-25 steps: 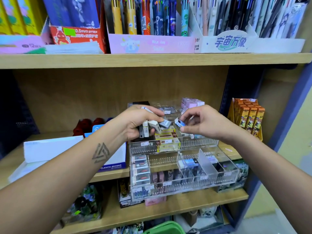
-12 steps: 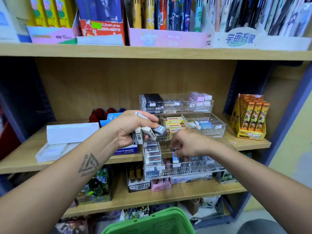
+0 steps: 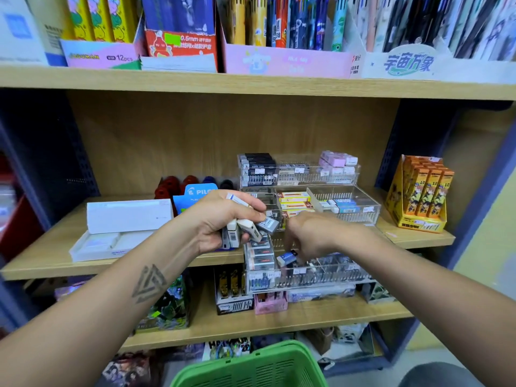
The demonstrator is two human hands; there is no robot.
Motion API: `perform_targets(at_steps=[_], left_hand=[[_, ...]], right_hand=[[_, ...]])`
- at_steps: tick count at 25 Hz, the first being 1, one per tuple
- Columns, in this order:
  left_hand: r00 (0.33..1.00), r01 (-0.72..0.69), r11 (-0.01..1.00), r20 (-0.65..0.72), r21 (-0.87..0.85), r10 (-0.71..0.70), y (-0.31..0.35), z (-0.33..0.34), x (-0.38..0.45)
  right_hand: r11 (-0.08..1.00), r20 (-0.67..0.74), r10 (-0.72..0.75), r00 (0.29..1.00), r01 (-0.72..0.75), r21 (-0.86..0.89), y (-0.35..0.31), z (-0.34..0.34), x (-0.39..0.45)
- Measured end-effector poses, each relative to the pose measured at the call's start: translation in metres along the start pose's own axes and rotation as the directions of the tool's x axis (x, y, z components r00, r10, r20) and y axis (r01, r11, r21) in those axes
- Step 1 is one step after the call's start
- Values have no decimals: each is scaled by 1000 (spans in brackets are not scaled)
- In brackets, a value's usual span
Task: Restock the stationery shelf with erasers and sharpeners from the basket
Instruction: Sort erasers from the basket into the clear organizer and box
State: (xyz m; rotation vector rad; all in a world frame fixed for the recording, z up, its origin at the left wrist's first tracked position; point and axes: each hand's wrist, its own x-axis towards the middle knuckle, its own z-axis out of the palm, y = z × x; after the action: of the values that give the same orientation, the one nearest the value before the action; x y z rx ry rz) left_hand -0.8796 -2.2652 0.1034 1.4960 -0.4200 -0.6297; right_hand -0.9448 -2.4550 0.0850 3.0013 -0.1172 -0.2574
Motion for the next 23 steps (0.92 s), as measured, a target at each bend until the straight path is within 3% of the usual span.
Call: perform_targets(at_steps=[4, 7, 11, 12, 14, 16, 17, 20, 23], left_hand=[[1000, -5, 1000, -17, 3, 5, -10, 0, -3], [999, -10, 1000, -37, 1, 10, -15, 0, -4], [999, -2, 1000, -54, -18, 1, -18, 4, -4], [998, 2, 1000, -55, -22, -3, -18, 5, -5], [997, 10, 999, -76, -31, -13, -18, 6, -4], [993, 16, 999, -118, -49, -22, -18, 7, -2], [990, 19, 998, -137, -66, -28, -19, 7, -1], [986, 37, 993, -156, -116, -55, -18, 9, 0], [987, 81, 977, -122, -199, -107, -15, 6, -2]], right_hand=[[997, -100, -4, 995, 11, 72, -10, 18, 6], [1000, -215, -8, 977, 11, 11, -16, 22, 5], [1000, -227, -9, 974, 2, -31, -17, 19, 3], [1000, -238, -10, 971, 14, 15, -14, 14, 1], [929, -242, -11, 970, 99, 357, -5, 1, -4], [644, -231, -93, 968, 236, 728, -3, -12, -17], [563, -256, -137, 957, 288, 774, -5, -15, -22], [616, -363, -129, 923, 361, 700, -14, -14, -25], [571, -461, -21, 887, 389, 723, -9, -16, -23]])
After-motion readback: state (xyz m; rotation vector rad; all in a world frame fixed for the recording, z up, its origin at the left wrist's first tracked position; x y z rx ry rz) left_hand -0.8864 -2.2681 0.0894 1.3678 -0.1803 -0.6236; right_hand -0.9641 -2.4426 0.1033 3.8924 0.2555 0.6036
